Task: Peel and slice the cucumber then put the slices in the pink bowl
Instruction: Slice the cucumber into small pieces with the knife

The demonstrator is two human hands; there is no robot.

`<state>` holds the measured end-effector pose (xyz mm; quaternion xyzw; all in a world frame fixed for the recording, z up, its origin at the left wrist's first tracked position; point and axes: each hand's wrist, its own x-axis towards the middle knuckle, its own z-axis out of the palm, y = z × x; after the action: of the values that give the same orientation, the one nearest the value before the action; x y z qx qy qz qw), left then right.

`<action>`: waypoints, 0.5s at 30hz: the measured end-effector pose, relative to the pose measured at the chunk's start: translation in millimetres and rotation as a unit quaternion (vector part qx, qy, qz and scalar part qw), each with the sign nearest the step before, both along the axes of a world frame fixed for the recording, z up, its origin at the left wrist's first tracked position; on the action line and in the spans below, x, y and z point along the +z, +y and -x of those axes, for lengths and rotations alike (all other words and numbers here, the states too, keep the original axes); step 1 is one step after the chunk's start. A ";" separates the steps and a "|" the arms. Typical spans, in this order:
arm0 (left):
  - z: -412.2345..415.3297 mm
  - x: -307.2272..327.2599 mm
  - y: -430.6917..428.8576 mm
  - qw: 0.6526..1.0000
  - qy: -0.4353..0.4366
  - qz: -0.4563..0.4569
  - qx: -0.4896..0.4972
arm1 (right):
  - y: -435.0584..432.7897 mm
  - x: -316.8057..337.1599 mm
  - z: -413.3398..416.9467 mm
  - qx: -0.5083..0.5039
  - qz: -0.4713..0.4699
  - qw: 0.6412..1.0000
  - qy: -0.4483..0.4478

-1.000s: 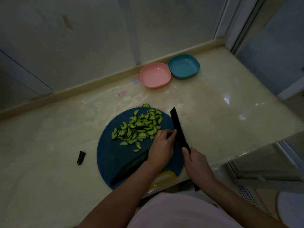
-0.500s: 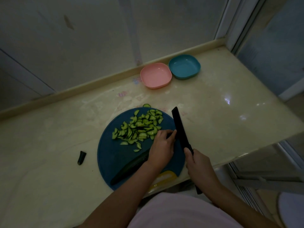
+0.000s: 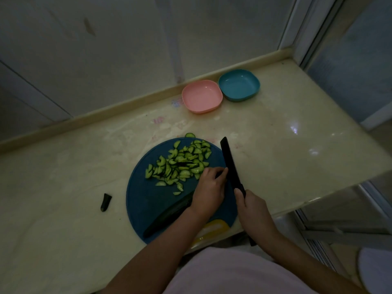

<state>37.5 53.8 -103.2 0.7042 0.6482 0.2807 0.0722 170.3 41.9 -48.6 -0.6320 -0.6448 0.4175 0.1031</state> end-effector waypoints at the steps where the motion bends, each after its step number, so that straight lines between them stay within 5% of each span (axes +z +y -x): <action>1: 0.1 0.1 0.2 1.000 0.000 0.001 0.001 | 1.7 -1.0 2.1 0.004 0.002 1.000 -0.007; 15: -1.6 2.6 1.3 0.999 -0.034 0.013 0.038 | -4.5 6.4 0.6 0.000 -0.011 1.000 0.014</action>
<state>39.1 55.1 -100.6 0.6681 0.6754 0.2983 0.0922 169.6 37.4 -42.2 -0.6252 -0.6475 0.4192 0.1190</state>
